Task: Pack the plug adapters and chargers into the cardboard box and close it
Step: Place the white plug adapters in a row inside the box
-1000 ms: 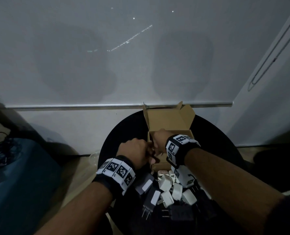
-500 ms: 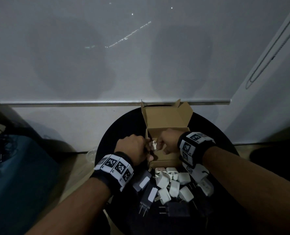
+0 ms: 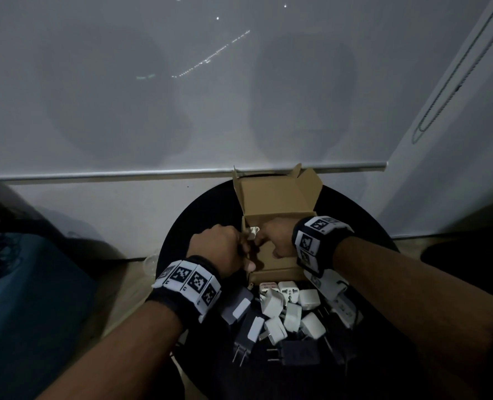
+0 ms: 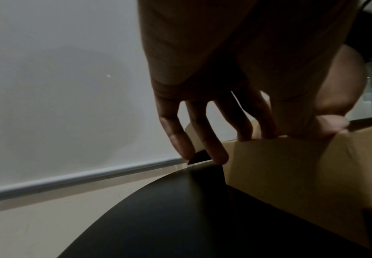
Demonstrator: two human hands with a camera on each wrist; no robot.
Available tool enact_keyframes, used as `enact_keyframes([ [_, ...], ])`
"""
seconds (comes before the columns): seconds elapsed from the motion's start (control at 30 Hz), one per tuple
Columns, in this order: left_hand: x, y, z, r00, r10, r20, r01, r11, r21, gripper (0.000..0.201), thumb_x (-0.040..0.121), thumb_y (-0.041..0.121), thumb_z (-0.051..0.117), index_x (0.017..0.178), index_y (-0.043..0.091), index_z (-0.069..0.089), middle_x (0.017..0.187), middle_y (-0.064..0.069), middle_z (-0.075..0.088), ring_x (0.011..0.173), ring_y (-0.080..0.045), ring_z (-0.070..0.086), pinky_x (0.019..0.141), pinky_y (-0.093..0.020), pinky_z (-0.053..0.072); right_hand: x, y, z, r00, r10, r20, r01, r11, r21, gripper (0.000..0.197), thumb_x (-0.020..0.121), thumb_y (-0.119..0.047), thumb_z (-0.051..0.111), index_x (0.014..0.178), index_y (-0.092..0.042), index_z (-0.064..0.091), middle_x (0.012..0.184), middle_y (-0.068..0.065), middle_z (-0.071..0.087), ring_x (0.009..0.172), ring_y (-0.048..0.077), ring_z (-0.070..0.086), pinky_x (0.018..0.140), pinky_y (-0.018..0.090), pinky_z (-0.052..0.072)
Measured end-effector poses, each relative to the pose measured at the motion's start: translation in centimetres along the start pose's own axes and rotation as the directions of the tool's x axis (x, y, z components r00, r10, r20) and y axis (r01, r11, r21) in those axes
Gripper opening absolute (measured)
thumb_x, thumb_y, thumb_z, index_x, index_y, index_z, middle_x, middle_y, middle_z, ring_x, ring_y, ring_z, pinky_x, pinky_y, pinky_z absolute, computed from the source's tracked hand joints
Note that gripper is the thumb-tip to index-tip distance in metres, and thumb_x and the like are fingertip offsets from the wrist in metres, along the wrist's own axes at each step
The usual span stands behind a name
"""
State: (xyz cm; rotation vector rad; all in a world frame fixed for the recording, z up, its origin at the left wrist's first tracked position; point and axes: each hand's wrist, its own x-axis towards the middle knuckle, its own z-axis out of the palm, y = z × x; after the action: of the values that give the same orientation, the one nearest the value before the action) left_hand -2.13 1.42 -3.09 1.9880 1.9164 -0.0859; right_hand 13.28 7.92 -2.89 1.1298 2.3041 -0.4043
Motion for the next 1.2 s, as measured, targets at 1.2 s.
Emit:
enact_keyframes([
  [1.2, -0.2, 1.5, -1.1, 1.0, -0.023, -0.013, 0.023, 0.999, 0.049, 0.045, 0.069, 0.051, 0.08, 0.108, 0.03, 0.072, 0.107, -0.002, 0.07, 0.098, -0.026, 0.067, 0.082, -0.034, 0.051, -5.9, 2.2, -1.6, 0.914, 0.162, -0.371, -0.064, 0.963, 0.262, 0.036, 0.065, -0.023, 0.081, 0.093, -0.021, 0.058, 0.093, -0.006, 0.052, 0.087, 0.016, 0.053, 0.067, 0.025, 0.04],
])
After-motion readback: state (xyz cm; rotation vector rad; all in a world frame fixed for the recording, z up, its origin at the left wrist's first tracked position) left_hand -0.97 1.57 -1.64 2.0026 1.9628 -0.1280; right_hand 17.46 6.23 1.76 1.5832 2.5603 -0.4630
